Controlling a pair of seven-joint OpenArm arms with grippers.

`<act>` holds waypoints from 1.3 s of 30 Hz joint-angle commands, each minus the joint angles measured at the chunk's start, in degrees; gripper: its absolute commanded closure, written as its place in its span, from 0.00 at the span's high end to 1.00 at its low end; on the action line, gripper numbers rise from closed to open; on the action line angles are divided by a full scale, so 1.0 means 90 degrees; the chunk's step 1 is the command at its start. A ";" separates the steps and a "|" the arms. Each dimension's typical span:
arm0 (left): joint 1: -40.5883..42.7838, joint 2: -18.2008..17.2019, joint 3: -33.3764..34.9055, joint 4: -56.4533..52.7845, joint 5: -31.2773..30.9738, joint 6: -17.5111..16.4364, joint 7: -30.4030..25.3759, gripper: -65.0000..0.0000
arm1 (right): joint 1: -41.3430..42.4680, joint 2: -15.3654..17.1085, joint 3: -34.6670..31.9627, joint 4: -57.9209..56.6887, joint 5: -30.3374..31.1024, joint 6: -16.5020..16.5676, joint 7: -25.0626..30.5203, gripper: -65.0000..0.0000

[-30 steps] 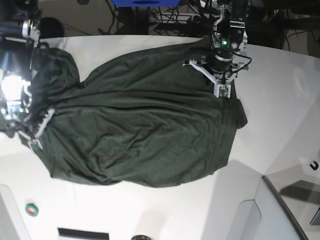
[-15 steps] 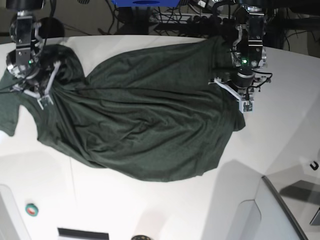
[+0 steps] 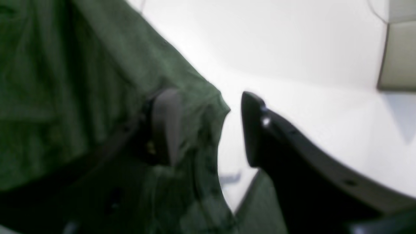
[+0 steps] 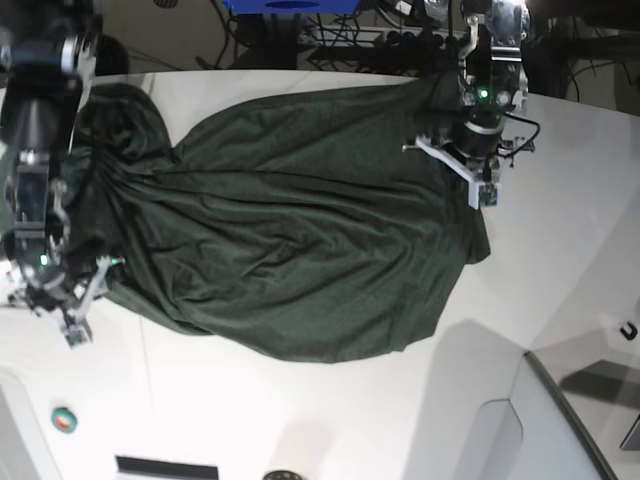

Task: Layout the t-shirt on the table in an organized manner, then fold the t-shirt properly
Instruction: 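Release and regrasp the shirt edges with both grippers to smooth it, then grasp the shirt's bunched side with the right gripper and pull it outward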

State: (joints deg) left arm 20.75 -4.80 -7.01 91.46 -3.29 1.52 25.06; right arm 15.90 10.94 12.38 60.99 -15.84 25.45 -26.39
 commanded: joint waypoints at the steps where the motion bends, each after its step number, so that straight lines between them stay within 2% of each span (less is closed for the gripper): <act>1: 0.0121 -0.0048 -0.0028 0.0148 -0.0001 0.0022 -0.0123 0.00 | 0.0338 0.0118 0.0016 -0.0257 -0.0013 -0.0039 0.0144 0.49; 5: 0.0366 -0.0068 -0.0037 0.0119 -0.0001 0.0022 -0.0132 0.00 | 0.0866 0.0137 0.0016 -0.1419 -0.0013 -0.0039 0.0915 0.50; 15: 0.0444 -0.0068 -0.0037 0.0109 -0.0001 0.0022 -0.0132 0.00 | 0.1178 0.0264 -0.0013 -0.2953 -0.0023 -0.0049 0.1814 0.49; 16: 0.0444 -0.0068 -0.0037 0.0109 -0.0001 0.0022 -0.0132 0.00 | 0.1159 0.0264 0.0006 -0.2972 -0.0023 -0.0049 0.1824 0.46; 17: 0.0434 -0.0058 -0.0037 0.0109 -0.0001 0.0022 -0.0132 0.00 | 0.1149 0.0264 0.0006 -0.2972 -0.0013 -0.0049 0.1824 0.38; 20: 0.0414 -0.0058 -0.0037 0.0099 -0.0001 0.0022 -0.0132 0.00 | 0.1139 0.0264 0.0016 -0.2904 -0.0004 -0.0049 0.1824 0.02; 22: 0.0356 -0.0058 -0.0037 0.0089 -0.0001 0.0022 -0.0113 0.00 | 0.0934 0.0264 0.0016 -0.2503 -0.0004 -0.0049 0.1824 0.01; 27: 0.0024 -0.0058 -0.0028 -0.0458 0.0048 0.0022 -0.0103 0.00 | 0.0104 0.0216 0.0016 -0.0579 -0.0004 -0.0049 0.1814 0.00; 32: -0.0220 -0.0038 0.0021 -0.0917 0.0068 0.0022 -0.0113 0.00 | -0.0424 0.0216 0.0016 0.0583 -0.0023 -0.0049 0.1785 0.00; 39: -0.0377 -0.0048 0.0031 -0.1200 0.0068 0.0022 -0.0103 0.00 | -0.1020 0.0196 0.0026 0.2107 0.0006 -0.0039 0.0896 0.00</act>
State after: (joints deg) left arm 17.17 -5.04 -6.70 80.62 -3.01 1.52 22.46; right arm 6.00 12.10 12.36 78.81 -16.08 25.32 -19.59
